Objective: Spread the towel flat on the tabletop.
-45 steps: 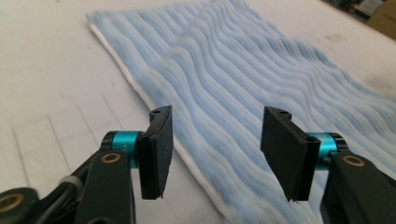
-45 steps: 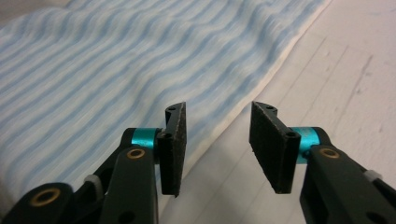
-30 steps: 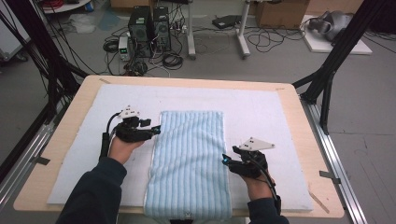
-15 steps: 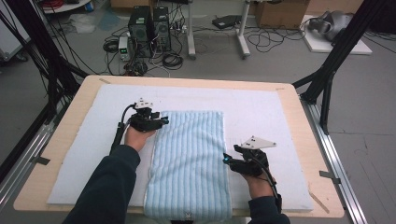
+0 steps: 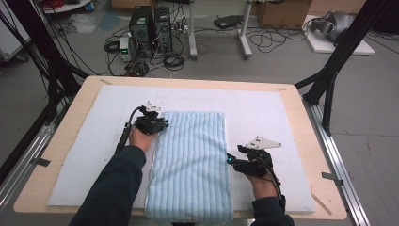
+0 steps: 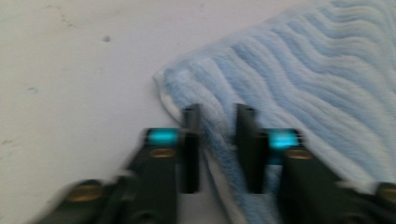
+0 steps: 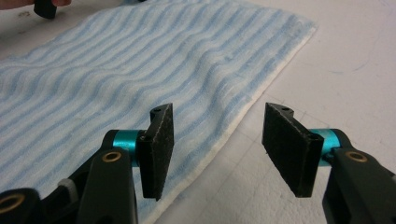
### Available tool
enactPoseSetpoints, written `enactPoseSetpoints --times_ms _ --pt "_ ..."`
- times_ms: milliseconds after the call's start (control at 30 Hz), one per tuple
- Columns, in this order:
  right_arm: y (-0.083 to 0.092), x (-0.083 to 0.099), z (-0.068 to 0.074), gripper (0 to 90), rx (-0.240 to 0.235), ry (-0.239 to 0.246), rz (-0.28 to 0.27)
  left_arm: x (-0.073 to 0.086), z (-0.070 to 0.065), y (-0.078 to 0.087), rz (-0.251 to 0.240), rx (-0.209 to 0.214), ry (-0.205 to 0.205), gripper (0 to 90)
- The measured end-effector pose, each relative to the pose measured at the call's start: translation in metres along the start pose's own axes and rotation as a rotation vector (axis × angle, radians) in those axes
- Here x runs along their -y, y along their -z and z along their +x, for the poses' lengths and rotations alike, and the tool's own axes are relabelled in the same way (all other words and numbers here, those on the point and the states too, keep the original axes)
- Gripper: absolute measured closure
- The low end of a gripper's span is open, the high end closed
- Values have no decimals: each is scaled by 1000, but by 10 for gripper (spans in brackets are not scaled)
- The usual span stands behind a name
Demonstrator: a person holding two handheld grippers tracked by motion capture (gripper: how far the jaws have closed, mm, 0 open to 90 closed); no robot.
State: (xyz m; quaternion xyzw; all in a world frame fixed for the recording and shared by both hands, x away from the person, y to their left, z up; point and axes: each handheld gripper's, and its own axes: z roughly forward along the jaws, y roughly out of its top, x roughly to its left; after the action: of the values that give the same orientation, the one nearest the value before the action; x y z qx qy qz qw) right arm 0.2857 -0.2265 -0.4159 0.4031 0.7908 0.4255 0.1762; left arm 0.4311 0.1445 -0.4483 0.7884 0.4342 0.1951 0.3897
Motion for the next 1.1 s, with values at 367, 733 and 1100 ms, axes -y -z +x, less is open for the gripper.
enactPoseSetpoints --times_ms 367,733,1100 --pt "-21 -11 -6 426 20 -15 6 -1 4 -4 -55 -140 44 603" --pt "-81 -49 -56 523 141 -84 82 -4 3 16 -92 -29 95 388" --pt "-127 -64 -62 865 164 -66 178 2 10 30 -97 -4 139 342"
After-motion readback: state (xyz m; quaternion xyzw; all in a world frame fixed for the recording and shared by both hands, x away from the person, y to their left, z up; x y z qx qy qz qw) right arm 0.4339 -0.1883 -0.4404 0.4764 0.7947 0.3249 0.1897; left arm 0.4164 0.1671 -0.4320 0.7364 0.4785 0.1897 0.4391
